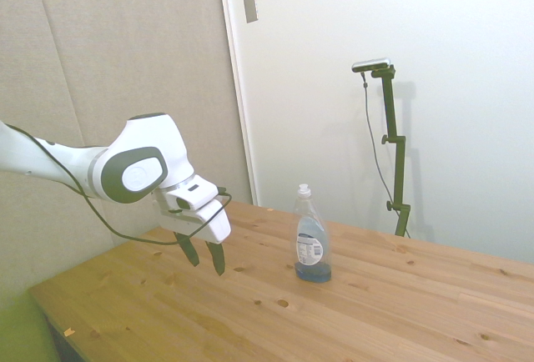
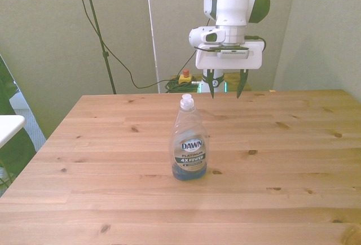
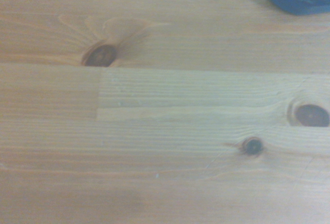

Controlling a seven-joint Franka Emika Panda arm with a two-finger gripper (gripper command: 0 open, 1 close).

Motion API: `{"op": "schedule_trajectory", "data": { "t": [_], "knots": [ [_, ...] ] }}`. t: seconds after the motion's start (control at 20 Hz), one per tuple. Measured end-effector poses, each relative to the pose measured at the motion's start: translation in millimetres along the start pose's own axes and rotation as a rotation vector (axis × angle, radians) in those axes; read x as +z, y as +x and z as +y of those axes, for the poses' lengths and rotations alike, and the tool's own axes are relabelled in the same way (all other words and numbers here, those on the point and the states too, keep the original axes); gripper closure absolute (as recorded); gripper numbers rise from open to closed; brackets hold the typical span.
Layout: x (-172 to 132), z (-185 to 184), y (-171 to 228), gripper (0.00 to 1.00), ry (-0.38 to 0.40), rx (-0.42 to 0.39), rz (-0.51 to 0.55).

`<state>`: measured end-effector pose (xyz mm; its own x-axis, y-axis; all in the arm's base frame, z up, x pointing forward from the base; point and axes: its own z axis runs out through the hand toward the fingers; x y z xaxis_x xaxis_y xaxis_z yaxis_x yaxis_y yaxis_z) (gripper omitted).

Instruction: Knock down the dish soap

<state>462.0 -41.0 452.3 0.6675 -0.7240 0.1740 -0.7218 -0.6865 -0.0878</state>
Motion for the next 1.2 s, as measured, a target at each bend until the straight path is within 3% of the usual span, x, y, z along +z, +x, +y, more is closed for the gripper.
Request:
{"op": "schedule_trajectory", "data": {
  "t": [0.65,1.2],
  "knots": [
    [6.8,-5.8,111.2,1.0,-0.012,0.033,0.105],
    [-2.2,-28.4,161.4,1.0,0.017,0.047,0.175]
  ]
}}
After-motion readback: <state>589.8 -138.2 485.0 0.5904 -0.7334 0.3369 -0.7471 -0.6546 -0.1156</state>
